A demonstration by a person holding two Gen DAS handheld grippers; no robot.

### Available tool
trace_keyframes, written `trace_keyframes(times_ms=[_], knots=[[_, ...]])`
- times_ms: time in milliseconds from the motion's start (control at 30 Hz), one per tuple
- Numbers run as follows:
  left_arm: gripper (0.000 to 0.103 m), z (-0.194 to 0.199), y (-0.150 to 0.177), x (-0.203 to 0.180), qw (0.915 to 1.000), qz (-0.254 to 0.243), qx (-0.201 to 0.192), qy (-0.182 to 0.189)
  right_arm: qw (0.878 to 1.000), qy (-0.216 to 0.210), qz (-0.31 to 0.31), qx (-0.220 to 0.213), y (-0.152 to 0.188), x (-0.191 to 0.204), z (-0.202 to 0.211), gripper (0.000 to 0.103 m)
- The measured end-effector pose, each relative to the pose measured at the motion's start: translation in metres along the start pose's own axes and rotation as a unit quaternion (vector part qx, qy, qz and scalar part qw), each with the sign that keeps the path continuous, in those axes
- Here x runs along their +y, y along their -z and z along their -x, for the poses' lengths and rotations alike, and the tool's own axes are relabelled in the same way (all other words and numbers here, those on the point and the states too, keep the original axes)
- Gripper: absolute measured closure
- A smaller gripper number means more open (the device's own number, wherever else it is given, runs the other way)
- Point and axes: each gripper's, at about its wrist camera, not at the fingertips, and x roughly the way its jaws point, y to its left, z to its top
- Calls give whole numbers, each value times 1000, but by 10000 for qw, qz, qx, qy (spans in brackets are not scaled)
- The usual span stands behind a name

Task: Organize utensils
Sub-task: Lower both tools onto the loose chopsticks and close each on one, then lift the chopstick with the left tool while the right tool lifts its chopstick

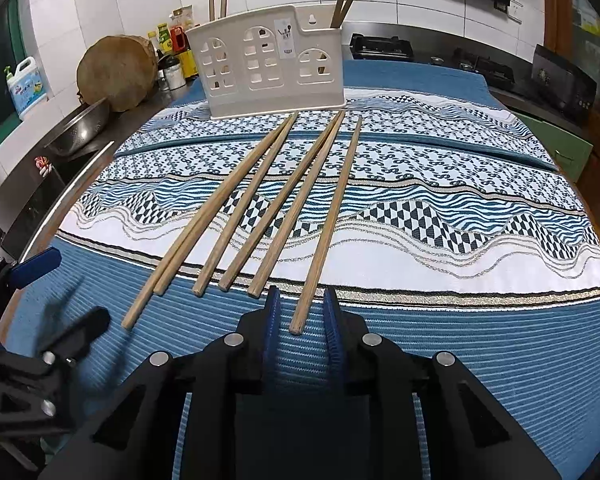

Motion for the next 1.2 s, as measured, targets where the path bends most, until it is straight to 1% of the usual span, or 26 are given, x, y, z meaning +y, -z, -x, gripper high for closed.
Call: trace_keyframes(times_ms=[133,233,333,400,467,533,600,633,700,733,800,867,900,1000,1133,1200], knots=[[10,-12,-3,-4,9999,-89,110,-71,10000,35,17,25,0,-3,-3,84],[10,-20,-4,-1,9995,-4,321,-31,10000,69,44,26,-1,-4,-4,84],[10,-27,-4,0,9984,-106,512,-231,9999,95,88,35,-2,-3,-5,84],[10,-30,-7,1,9981,-113,553,-267,9999,89,92,39,-3,-3,-5,84],[10,-32,-10,1,9972,-224,566,-423,9999,92,103,42,-4,-3,-6,85],[15,-33,-13,2,9972,-255,580,-400,9999,112,110,41,-5,-4,-6,87],[26,-36,-17,5,9973,-229,604,-346,9999,128,62,32,-6,-7,-6,90],[30,-37,-20,6,9973,-246,601,-351,9999,127,54,40,-7,-8,-7,90],[41,-40,-24,7,9971,-285,612,-357,9999,148,51,42,-7,-10,-7,94],[45,-41,-26,7,9973,-275,613,-295,9999,153,43,38,-7,-11,-7,94],[57,-44,-29,8,9977,-229,630,-135,9999,151,24,38,-8,-12,-8,94],[63,-44,-30,6,9980,-203,603,45,9999,154,25,39,-8,-12,-8,94],[68,-45,-30,5,9980,-199,600,97,9999,158,26,38,-9,-13,-9,94],[78,-49,-30,0,9978,-214,575,267,9999,154,22,36,-10,-13,-11,94],[81,-53,-32,-3,9975,-293,553,342,9999,156,26,27,-12,-14,-12,94],[88,-53,-33,-3,9973,-323,534,393,9999,153,14,14,-13,-15,-13,95]])
